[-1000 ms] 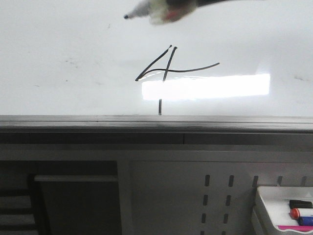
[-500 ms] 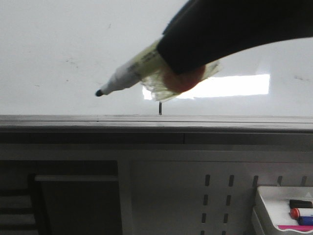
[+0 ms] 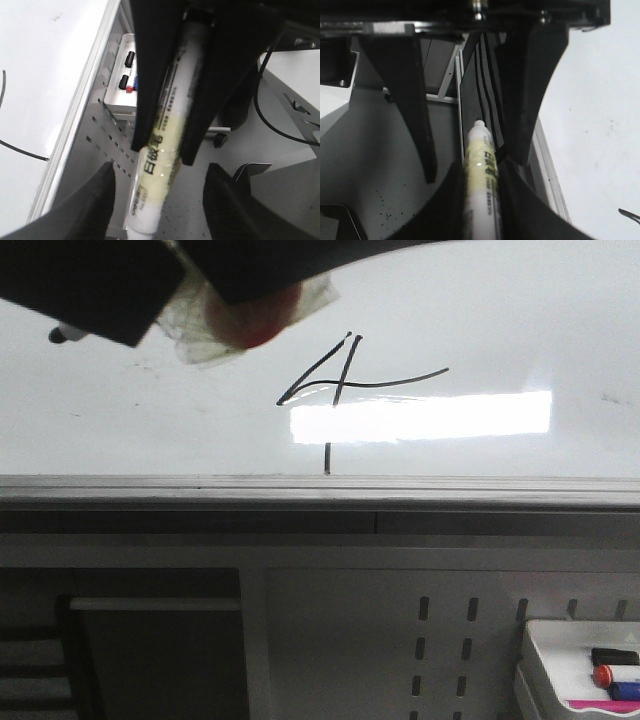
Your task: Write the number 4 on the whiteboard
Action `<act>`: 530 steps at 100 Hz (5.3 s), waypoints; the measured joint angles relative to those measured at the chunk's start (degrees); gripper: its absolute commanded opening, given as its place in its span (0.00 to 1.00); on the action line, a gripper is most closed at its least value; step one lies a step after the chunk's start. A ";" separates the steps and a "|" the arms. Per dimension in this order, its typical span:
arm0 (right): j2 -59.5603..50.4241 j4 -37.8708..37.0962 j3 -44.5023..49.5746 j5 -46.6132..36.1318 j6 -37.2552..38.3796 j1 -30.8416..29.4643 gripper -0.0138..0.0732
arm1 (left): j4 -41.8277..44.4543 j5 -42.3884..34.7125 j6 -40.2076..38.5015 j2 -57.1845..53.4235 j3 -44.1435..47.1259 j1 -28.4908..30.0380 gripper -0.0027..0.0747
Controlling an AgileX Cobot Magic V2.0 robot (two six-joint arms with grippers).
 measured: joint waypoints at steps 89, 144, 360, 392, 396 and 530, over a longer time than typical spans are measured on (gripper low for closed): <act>0.00 0.61 0.00 0.87 -0.40 0.14 0.28 | 1.83 0.98 2.56 1.55 -0.13 -0.37 0.01; -4.22 1.42 0.00 -4.54 -0.40 0.14 0.69 | 2.40 0.03 -0.81 1.55 2.29 -0.37 0.01; -21.21 22.23 7.93 -11.40 -0.25 -13.56 0.08 | -28.82 -68.61 -22.64 29.04 3.83 0.50 0.01; -21.21 22.27 7.93 -11.89 -0.25 -13.56 0.08 | -29.26 -64.67 -22.64 28.72 3.34 2.36 0.01; -21.21 22.27 7.93 -12.03 -0.25 -13.56 0.08 | -29.26 -64.53 -22.64 28.72 3.34 2.48 0.01; -21.21 25.26 7.93 -12.71 -0.25 -13.56 0.08 | -29.37 -62.69 -22.64 28.67 3.13 2.69 0.58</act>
